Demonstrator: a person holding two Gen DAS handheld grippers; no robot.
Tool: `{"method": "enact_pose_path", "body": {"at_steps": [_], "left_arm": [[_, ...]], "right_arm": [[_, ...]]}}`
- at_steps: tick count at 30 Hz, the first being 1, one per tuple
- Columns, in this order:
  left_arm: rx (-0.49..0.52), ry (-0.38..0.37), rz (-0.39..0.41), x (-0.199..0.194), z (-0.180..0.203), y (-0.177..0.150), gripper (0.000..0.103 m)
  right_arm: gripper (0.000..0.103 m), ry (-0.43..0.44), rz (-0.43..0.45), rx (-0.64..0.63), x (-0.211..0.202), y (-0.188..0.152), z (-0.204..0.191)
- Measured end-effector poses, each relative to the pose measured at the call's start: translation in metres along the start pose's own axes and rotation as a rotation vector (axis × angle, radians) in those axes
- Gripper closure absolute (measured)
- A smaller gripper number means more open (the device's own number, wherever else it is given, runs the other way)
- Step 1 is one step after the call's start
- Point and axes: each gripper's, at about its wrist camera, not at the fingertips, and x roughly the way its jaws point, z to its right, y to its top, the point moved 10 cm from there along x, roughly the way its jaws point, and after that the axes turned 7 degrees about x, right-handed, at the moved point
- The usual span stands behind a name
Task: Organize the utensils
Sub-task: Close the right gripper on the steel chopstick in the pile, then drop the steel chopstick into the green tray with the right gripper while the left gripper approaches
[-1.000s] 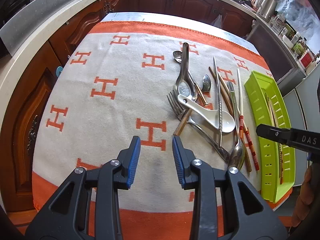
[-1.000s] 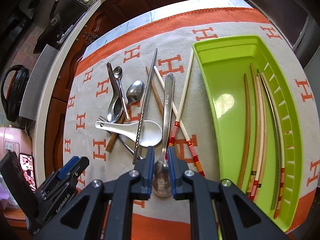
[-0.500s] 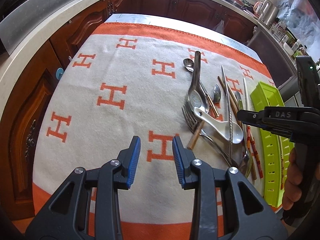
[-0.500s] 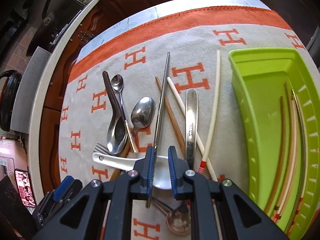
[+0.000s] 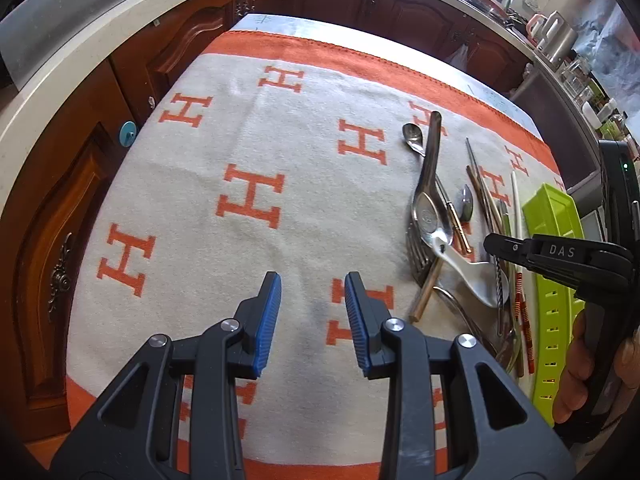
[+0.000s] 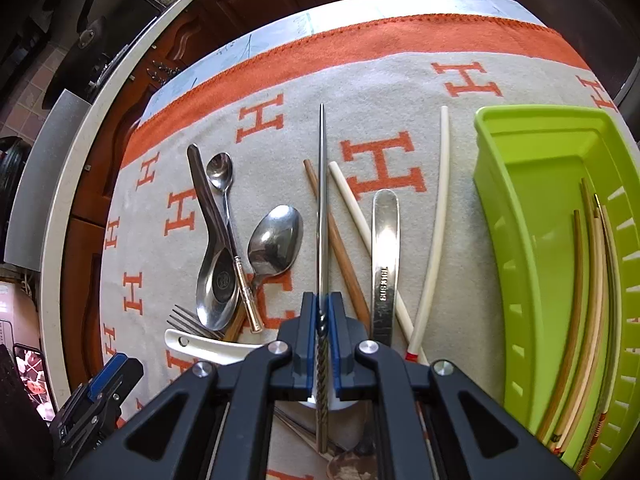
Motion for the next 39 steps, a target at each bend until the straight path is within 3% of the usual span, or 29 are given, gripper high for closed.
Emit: {"method": "enact_pose_path", "body": {"at_steps": [11,15,22,29,39], "left_arm": [[0.075,-0.055,0.004,-0.014,0.043,-0.003,0.073],[0.137,-0.089,0.007,-0.021,0.074,-0.003,0.073],[0.257,-0.158,-0.004,-0.020,0.141,0.000,0.073],[0.380,-0.209,-0.026,0.003,0.201,0.014,0.073],[0.449,-0.185,-0.048,0.053,0.236,0.039,0.073]], "right_arm": [[0.097,0.110,0.099,0.022,-0.069,-0.004,0.022],[0.097,0.090,0.139,0.049,-0.094,-0.006,0.050],[0.097,-0.046,0.190,0.093,-0.116,-0.013,0.110],[0.096,-0.110,0.161,0.120,-0.113,-0.022,0.151],[0.093,-0.034,0.190,0.139,-0.122,-0.030,0.159]]}}
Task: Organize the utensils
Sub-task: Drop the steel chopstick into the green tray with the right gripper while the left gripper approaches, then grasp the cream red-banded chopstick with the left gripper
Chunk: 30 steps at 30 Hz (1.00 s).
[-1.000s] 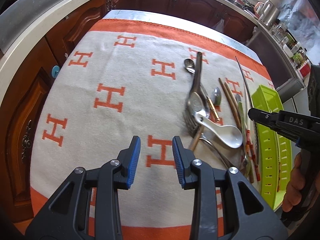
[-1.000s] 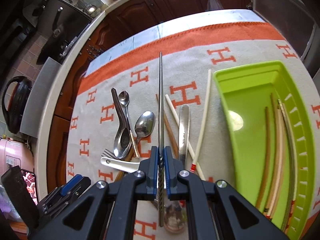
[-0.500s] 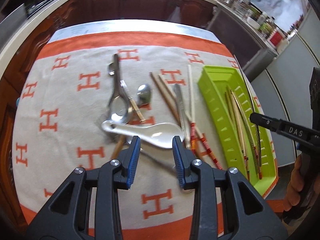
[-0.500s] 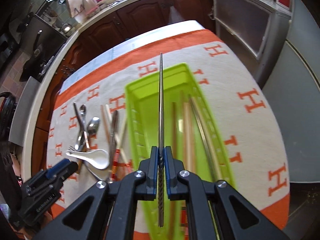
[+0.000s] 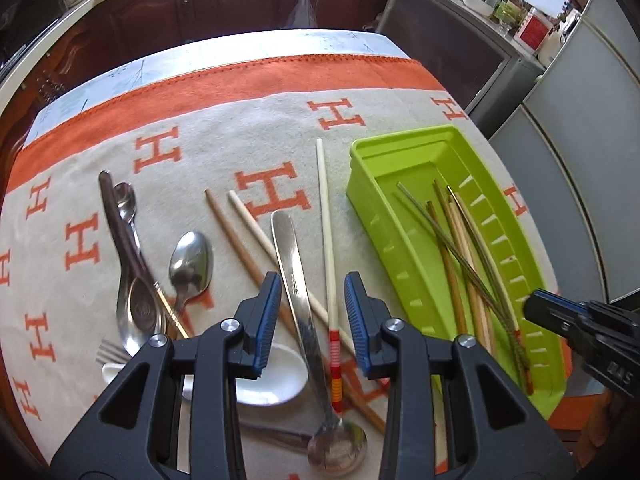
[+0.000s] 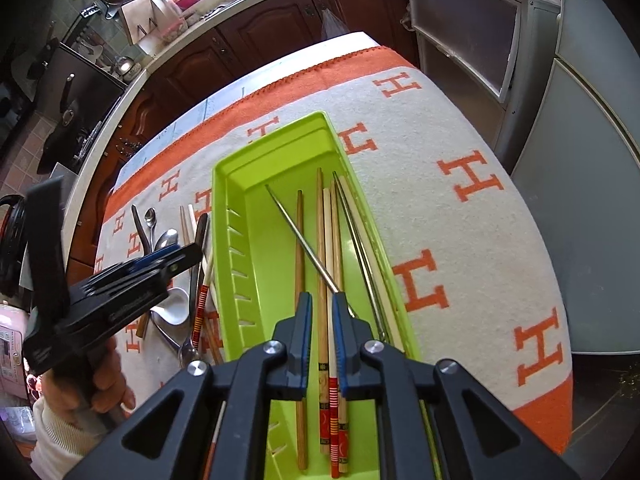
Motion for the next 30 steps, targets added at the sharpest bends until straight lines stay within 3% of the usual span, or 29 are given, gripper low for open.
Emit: {"method": "enact_pose_path", "body": {"at_steps": [5,10,18,24,26,28,30], "left_arm": [[0.032,0.030,0.005,0.014,0.002,0.005,0.076],[0.066,0.055,0.020,0.019,0.005,0.008,0.085],[0.114,0.072,0.050,0.015,0.014,0.011,0.086],[0.150,0.090,0.013,0.025,0.022,0.006,0.086],[0.152,0.093,-0.005,0.030,0.023,0.005,0.088],[0.157,0.099,0.004,0.030,0.025,0.005,0.098],[0.148,0.099,0.001,0.030,0.025,0.005,0.099]], "right_arm": [[0.093,0.019,-0.006,0.008,-0.001,-0.003,0.003],[0.093,0.030,-0.017,0.013,0.002,-0.007,0.005],[0.093,0.044,-0.027,0.010,0.006,-0.009,0.003],[0.093,0.045,-0.028,0.012,0.007,-0.009,0.003],[0.093,0.044,-0.028,0.013,0.008,-0.010,0.004],[0.093,0.046,-0.029,0.018,0.008,-0.010,0.005],[0.093,0.050,-0.029,0.025,0.007,-0.010,0.006]]}}
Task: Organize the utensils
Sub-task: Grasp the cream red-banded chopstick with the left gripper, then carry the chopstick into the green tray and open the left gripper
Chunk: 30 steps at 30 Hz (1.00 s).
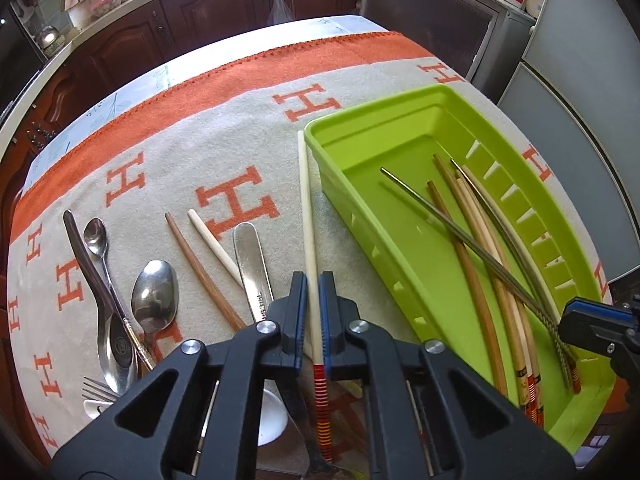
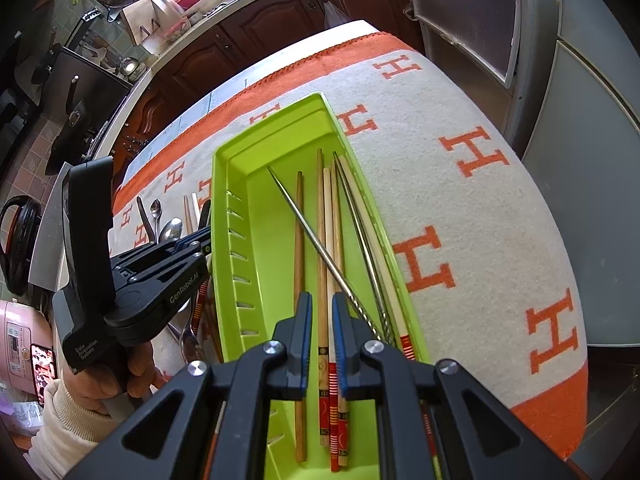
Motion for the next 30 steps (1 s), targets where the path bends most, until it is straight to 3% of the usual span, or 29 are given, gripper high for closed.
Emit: {"method": "enact_pose_path", "body": {"at_steps": [6,14,22,25,30], "left_arm": [[-0.157,-0.049,-0.021,-0.015,-0.013,-0.006,0.100],[-0.388,-0.146,-0.013,-0.072,-0.024,-0.021,0.100],[-0.439,-0.285,0.010,-0.116,0.010,-0.010,0.100],[-0.432,-0.345,-0.023,-0.117,0.034,-0.007,0.100],[-0.428,-0.365,-0.072,-0.103,0.062,-0.007,0.100]], "right_arm": [[0.093,0.013,0.008,-0.001,-0.004,0.000,-0.003],[0.093,0.042,0.019,0.012,-0.010,0.001,-0.006],[0.093,0.055,0.047,0.021,-0.024,0.004,-0.005],[0.093,0.061,0.065,0.027,-0.032,0.006,-0.002],[0.093,0.057,0.080,0.030,-0.038,0.007,0.003]]}}
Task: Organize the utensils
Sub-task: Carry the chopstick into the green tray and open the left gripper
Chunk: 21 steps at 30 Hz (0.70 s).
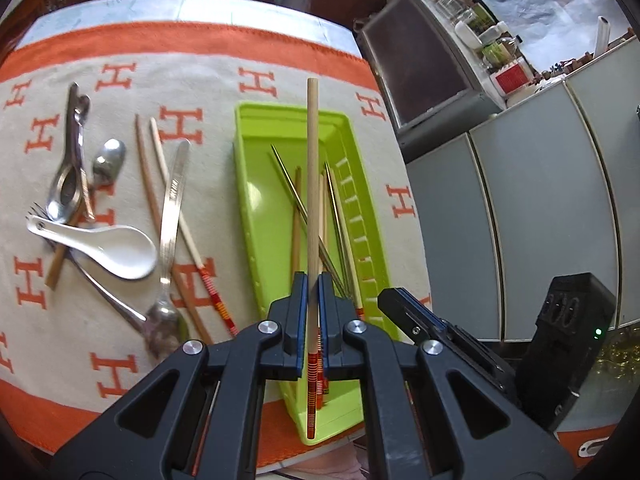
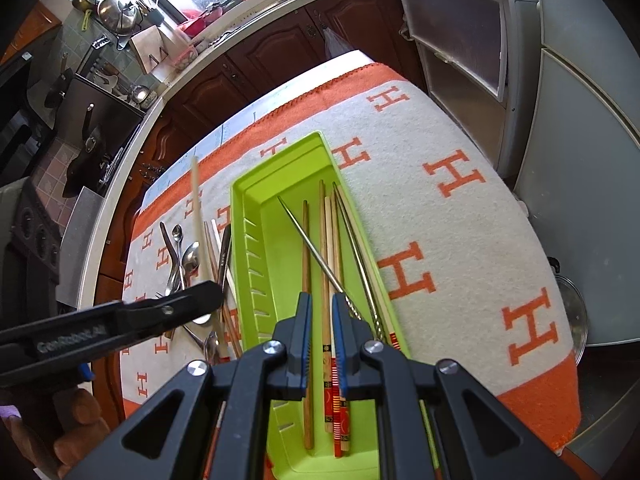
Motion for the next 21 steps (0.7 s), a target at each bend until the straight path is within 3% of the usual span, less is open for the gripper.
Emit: {"method": "enact_pose_path", "body": {"at_steps": [7,13,14,16,18,21], "left_arm": [[0.008,0.069,-0.076,0.042,-0.007,-0.018,0.099],[0.061,0.079,-0.069,0.034,-0.012,-0.031,0.099],[0.076,0.102,-0.065,0.030,-0.015,-0.032,0.097],[0.120,0.144,-0.038,0.018,-0.019,-0.036,0.082],[0.148,0.158,-0.004,0.006,-0.022,-0.037,0.074],[0.185,0.205,0.034,-0.011,-0.030,-0.040,0.072]], "right_arm": [[0.093,-0.038,-0.012,-0.025,0.003,-0.004,0.003],[0.093,-0.049,-0.035,-0.054,0.010,-0.012,-0.003],[0.093,-0.051,-0.039,-0.060,0.011,-0.013,-0.005],[0.093,-0.050,-0.047,-0.076,0.014,-0.016,-0.010],[0.093,-0.051,-0.051,-0.091,0.016,-0.019,-0.016],[0.093,-0.047,-0.058,-0.107,0.018,-0.023,-0.023]]}}
